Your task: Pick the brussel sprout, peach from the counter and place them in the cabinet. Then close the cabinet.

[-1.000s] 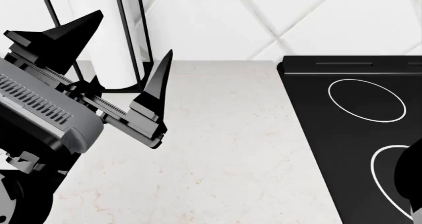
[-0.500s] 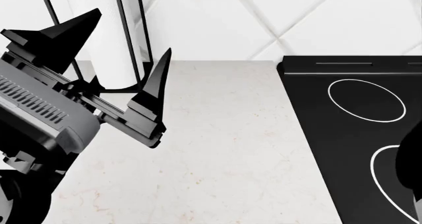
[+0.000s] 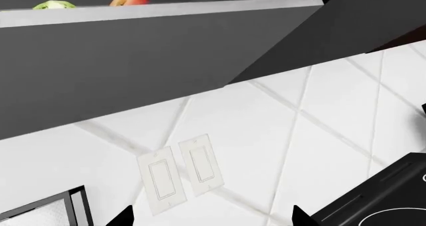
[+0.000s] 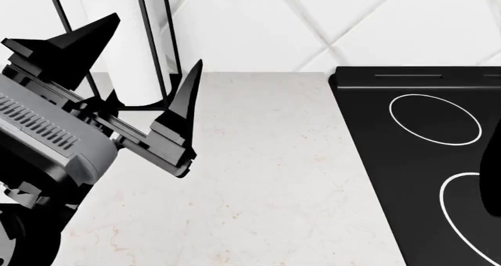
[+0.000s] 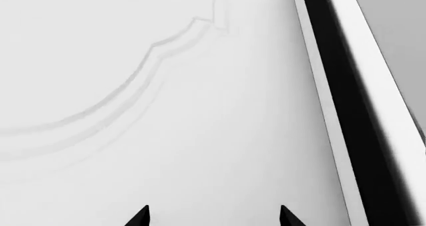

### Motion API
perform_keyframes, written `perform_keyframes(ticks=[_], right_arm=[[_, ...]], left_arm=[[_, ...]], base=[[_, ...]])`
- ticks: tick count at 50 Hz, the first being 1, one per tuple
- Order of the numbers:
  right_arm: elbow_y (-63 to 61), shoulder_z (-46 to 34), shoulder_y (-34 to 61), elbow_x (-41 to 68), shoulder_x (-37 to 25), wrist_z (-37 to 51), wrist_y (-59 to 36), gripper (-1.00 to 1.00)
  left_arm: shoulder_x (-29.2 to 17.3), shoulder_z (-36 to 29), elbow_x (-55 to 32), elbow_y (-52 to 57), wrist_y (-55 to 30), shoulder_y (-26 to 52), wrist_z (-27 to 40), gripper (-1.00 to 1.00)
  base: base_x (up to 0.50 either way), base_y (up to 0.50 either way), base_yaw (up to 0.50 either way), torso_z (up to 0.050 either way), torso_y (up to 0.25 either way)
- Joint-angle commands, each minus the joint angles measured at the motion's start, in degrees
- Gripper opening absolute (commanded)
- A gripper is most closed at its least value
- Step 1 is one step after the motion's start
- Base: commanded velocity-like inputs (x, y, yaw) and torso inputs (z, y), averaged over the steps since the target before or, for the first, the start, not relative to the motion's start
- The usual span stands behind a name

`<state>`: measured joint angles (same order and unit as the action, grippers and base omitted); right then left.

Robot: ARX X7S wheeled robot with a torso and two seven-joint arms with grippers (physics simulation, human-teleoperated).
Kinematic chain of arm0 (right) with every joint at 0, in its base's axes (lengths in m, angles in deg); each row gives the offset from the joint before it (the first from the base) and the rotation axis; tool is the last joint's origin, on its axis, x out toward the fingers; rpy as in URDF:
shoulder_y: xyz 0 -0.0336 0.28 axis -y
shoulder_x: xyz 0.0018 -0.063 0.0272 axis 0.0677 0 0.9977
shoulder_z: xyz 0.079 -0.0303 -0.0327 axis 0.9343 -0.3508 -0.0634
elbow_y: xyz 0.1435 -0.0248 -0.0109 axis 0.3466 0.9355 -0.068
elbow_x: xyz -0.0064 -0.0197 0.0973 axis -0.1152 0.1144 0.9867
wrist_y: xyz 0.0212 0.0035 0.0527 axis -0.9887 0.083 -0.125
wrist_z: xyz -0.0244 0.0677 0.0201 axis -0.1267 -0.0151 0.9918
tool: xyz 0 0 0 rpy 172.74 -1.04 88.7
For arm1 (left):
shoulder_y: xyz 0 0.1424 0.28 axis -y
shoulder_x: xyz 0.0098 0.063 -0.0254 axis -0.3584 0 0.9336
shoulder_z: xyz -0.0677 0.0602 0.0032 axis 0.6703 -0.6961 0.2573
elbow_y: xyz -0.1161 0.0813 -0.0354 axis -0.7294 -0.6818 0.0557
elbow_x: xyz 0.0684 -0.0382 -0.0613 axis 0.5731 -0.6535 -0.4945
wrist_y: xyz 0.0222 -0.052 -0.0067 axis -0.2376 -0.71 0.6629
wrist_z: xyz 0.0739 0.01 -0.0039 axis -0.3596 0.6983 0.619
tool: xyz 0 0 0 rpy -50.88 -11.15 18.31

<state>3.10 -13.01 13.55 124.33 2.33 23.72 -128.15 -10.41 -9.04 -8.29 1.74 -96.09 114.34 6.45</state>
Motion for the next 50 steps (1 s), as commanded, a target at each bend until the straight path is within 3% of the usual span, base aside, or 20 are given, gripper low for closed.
perform_keyframes(ticks=[1, 26, 50], right_arm=[[6.8, -9.5, 2.7, -3.6, 1.5, -5.6, 0.7, 1.00], [15.6, -23.6, 5.7, -14.9, -0.3, -9.9, -0.6, 1.00], [20.7, -32.2, 8.2, -21.2, 0.4, -11.0, -2.3, 1.00]], left_arm=[[-0.1, 0.0, 0.4, -0.2, 0.5, -0.6, -0.2, 1.00], [-0.6, 0.6, 0.0, -0.4, 1.2, -1.1, -0.2, 1.00], [-0.5, 0.6, -0.2, -0.6, 1.1, -0.6, -0.4, 1.00]], base=[[0.01, 0.00, 0.00, 0.010, -0.010], [0.00, 0.00, 0.00, 0.000, -0.005], [0.00, 0.00, 0.00, 0.000, -0.005]])
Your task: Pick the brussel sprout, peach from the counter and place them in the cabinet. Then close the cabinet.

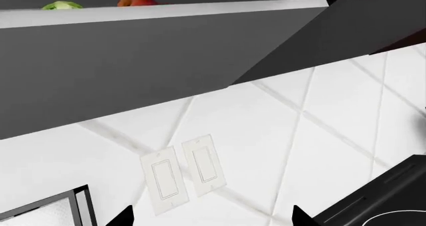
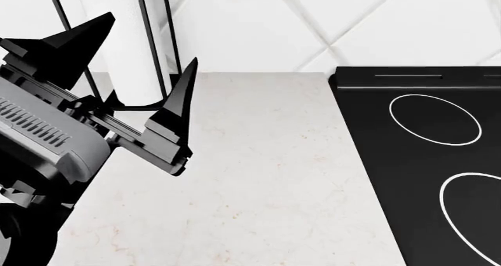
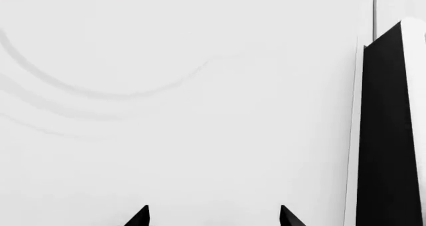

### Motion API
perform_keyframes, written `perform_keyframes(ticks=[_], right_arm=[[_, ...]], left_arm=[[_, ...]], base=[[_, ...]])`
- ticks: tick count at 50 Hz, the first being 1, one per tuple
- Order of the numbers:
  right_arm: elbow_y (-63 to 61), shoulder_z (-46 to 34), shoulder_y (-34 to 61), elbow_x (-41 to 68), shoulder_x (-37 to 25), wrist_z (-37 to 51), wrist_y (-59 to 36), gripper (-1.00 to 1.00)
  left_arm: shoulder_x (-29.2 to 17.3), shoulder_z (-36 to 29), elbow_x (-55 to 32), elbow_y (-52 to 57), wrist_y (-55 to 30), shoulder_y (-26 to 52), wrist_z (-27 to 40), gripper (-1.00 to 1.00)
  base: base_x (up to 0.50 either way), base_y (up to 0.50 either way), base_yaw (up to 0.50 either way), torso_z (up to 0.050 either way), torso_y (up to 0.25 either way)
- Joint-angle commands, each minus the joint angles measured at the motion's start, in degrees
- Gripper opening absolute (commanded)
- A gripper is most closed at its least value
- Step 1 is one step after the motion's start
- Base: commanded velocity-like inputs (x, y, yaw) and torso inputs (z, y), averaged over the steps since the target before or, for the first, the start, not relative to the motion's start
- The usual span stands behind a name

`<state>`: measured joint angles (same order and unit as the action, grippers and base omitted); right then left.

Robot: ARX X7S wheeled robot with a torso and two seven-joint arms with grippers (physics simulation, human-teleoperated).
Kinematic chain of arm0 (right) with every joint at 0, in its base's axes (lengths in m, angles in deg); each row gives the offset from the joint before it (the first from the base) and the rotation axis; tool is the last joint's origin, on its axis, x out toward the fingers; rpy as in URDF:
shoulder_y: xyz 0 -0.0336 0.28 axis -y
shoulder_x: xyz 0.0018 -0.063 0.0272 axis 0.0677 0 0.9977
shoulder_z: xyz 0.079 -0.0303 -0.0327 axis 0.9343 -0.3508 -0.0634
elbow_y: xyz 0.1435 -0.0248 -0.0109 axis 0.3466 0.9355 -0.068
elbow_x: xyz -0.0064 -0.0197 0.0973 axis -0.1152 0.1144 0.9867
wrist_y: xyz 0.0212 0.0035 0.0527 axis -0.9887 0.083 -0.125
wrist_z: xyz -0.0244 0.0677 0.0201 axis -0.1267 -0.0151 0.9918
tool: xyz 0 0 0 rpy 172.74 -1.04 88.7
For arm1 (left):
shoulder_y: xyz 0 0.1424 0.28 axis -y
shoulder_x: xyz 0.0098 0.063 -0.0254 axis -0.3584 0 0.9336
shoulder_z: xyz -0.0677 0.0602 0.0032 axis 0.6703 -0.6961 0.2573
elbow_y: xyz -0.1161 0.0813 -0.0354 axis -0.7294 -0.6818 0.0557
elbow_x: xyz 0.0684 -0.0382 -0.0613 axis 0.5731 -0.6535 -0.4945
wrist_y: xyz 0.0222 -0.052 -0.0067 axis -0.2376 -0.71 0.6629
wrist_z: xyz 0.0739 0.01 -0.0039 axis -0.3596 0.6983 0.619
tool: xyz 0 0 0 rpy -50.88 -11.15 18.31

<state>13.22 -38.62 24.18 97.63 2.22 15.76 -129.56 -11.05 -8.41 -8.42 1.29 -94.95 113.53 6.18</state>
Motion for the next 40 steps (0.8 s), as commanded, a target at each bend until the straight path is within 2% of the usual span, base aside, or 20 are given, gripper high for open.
perform_keyframes(ticks=[1, 40], right_arm=[[10.7, -6.8, -2.4, 5.4, 0.6, -3.1, -1.0, 1.00], [19.4, -15.2, -1.2, -0.4, 2.4, -3.6, -4.5, 1.00]], left_arm=[[0.1, 0.0, 0.0, -0.1, -0.1, 0.2, -0.1, 1.00], [-0.1, 0.2, 0.1, -0.3, 0.5, -0.3, -0.3, 1.00]], base=[[0.00, 0.00, 0.00, 0.000, -0.010], [0.00, 0.00, 0.00, 0.000, -0.005]])
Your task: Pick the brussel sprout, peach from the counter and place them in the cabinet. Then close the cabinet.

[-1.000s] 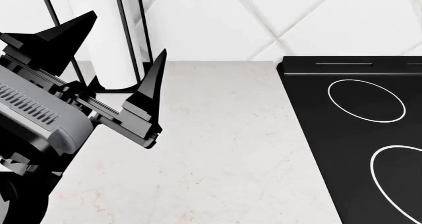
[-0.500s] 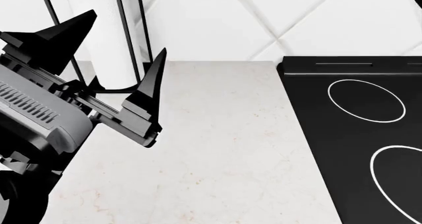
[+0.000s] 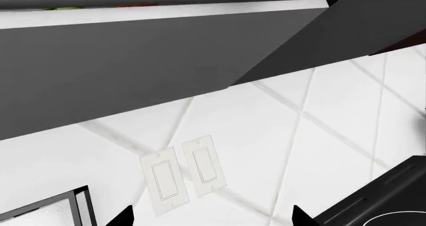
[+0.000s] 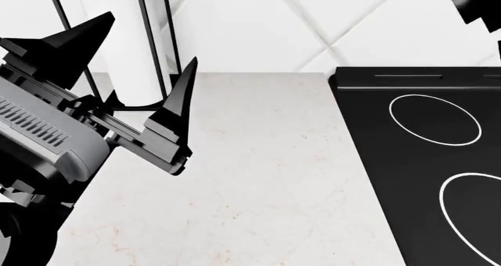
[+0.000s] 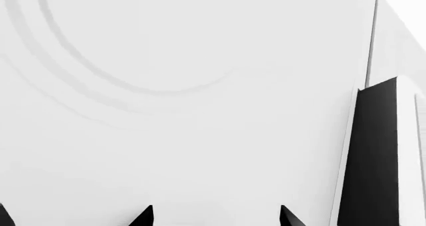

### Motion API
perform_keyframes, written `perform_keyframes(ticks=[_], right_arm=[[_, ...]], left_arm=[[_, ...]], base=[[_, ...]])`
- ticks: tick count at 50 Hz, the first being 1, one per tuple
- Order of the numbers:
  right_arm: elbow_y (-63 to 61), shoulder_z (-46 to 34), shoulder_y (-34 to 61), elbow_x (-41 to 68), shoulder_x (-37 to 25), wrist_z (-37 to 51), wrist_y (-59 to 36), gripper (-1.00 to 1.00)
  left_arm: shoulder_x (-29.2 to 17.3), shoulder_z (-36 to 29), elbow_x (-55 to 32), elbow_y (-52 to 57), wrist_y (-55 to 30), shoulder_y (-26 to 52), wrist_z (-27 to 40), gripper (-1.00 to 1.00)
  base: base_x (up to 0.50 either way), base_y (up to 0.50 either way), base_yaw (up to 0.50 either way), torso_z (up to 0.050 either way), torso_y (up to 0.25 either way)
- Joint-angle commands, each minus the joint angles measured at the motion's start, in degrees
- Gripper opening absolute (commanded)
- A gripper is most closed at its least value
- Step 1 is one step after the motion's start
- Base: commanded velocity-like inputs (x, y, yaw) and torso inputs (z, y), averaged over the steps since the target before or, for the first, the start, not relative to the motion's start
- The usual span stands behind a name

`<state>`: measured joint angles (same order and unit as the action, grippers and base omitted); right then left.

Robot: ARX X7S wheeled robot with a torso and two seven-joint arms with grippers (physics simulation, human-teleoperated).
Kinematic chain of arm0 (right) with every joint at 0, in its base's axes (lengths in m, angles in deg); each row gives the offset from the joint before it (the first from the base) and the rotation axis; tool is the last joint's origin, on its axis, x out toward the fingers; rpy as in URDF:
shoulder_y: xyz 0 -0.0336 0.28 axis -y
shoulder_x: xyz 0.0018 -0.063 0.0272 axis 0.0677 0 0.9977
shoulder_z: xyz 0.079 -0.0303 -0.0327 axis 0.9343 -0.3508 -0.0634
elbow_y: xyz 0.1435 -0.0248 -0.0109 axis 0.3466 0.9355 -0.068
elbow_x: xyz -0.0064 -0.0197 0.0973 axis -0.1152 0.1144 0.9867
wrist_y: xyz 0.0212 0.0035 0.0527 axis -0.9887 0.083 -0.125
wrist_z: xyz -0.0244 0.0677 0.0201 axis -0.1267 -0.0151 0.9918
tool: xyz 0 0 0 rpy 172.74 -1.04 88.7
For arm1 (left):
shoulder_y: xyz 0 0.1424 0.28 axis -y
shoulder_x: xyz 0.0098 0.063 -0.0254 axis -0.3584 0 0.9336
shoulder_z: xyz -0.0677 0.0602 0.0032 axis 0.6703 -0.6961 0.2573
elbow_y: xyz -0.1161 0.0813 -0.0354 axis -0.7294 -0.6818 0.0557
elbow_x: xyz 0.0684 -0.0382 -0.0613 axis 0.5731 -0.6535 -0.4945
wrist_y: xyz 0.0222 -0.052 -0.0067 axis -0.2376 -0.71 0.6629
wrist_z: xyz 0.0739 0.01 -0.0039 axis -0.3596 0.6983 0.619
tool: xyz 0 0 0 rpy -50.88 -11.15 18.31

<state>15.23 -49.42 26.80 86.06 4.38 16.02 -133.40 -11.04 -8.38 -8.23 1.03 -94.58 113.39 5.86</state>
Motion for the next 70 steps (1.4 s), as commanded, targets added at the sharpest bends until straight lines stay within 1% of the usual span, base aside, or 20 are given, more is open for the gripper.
perform_keyframes(ticks=[1, 16, 23, 33, 45, 50, 60, 70], right_arm=[[17.7, -4.6, -3.8, 11.1, 0.3, -4.0, -0.6, 1.00], [21.1, -6.5, -4.2, 10.8, 0.8, -6.1, -1.1, 1.00], [18.9, -6.1, -4.2, 11.2, 0.2, -6.0, -2.0, 1.00], [2.0, -1.6, -4.7, 15.1, -5.6, -3.0, -8.4, 1.00], [-11.4, 3.6, -6.3, 19.1, -12.2, -0.1, -14.6, 1.00], [-15.6, 6.1, -7.5, 20.7, -14.2, 0.7, -15.4, 1.00], [-22.1, 12.6, -8.3, 24.7, -15.1, 1.6, -14.5, 1.00], [-28.9, 20.9, -10.2, 30.8, -14.9, 3.2, -14.4, 1.00]], left_arm=[[-0.2, 0.2, -0.1, 0.0, 0.1, -0.1, 0.0, 1.00], [-0.1, 0.2, -0.2, -0.1, 0.2, -0.1, -0.1, 1.00], [-0.3, 0.3, -0.4, -0.1, 0.2, -0.1, 0.1, 1.00], [-0.3, 1.0, -1.4, -0.3, -0.2, 1.3, 0.4, 1.00], [0.2, 0.7, -1.1, -0.5, -0.3, 1.5, 0.4, 1.00], [0.3, 0.8, -1.2, -0.5, -0.3, 1.7, 0.6, 1.00], [0.3, 0.9, -1.1, -0.5, -0.1, 1.5, 0.8, 1.00], [0.3, 1.0, -1.0, -0.6, 0.2, 1.2, 0.9, 1.00]], base=[[0.01, 0.00, 0.00, 0.000, -0.010], [0.00, 0.00, 0.00, 0.000, -0.005], [0.00, 0.00, 0.00, 0.000, -0.006], [0.00, 0.00, 0.00, 0.000, -0.005], [0.00, 0.00, 0.00, 0.000, -0.005], [0.00, 0.00, 0.00, 0.000, -0.004], [0.00, 0.00, 0.00, 0.000, -0.003], [0.00, 0.00, 0.00, 0.000, 0.000]])
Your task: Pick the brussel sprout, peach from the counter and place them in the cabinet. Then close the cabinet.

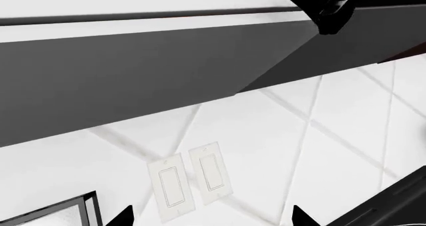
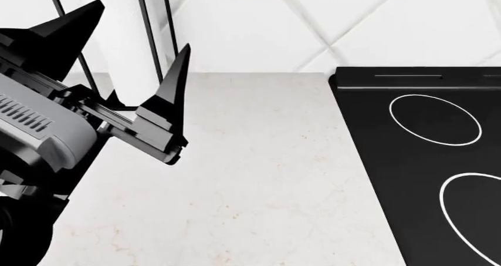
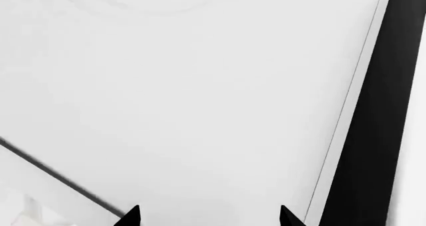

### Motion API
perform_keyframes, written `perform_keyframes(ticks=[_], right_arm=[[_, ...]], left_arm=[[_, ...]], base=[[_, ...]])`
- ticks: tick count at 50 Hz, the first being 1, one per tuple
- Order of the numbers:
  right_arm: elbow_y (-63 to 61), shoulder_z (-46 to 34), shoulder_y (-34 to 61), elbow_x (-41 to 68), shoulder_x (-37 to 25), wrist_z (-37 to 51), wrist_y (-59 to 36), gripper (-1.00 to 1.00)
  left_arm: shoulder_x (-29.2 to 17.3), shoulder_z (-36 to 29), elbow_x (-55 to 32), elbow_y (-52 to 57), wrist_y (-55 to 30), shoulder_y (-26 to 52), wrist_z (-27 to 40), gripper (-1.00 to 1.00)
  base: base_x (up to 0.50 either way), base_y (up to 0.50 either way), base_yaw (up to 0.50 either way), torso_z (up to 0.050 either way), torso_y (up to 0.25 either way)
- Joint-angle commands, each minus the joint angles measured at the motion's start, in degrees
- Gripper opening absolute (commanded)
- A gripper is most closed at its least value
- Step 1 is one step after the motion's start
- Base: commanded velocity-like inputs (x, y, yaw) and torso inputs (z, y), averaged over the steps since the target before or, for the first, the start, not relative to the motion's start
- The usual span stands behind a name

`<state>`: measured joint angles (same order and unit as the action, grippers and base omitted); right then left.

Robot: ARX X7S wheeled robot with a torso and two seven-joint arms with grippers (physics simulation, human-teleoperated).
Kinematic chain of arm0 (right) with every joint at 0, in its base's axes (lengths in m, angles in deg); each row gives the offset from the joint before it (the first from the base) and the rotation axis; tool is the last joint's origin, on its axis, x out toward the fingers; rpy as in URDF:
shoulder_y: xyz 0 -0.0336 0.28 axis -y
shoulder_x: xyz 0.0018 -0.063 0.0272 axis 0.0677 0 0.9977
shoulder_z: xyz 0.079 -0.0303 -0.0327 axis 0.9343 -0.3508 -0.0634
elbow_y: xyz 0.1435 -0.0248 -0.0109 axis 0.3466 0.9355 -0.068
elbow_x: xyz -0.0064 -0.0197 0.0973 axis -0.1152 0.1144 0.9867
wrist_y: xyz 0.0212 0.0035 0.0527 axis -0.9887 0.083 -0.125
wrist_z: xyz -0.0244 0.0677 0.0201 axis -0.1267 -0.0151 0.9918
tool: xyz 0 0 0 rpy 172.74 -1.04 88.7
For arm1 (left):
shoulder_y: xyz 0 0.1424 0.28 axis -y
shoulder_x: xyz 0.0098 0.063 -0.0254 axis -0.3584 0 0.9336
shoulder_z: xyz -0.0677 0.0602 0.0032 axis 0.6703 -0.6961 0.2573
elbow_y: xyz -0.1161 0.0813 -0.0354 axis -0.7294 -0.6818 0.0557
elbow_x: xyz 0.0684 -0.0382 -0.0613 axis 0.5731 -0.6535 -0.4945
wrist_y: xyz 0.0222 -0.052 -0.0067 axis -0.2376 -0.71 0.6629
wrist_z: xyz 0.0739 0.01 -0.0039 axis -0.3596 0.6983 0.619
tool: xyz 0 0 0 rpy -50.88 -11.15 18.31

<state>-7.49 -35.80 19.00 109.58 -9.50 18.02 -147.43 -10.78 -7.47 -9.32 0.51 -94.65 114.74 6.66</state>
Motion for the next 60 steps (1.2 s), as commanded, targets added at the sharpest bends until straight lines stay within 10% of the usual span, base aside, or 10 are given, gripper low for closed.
perform_keyframes(ticks=[1, 35, 60], right_arm=[[-6.9, 8.0, -2.6, 7.9, -1.0, 1.4, -0.4, 1.00], [-27.4, 36.3, -27.0, 30.1, -9.9, 7.3, 2.1, 1.00], [-22.6, 40.8, -53.2, 14.5, -10.7, -1.4, 20.1, 1.00]], left_arm=[[0.0, 0.1, 0.2, -0.1, 0.3, -0.3, 0.1, 1.00], [-0.8, 2.3, -4.5, 0.2, -2.5, 4.7, 3.4, 1.00], [-1.7, 2.5, -4.3, 0.3, -1.4, 2.9, 2.6, 1.00]], base=[[0.00, 0.00, 0.00, 0.000, 0.000], [0.00, 0.00, 0.00, 0.000, 0.000], [0.00, 0.00, 0.00, 0.000, 0.000]])
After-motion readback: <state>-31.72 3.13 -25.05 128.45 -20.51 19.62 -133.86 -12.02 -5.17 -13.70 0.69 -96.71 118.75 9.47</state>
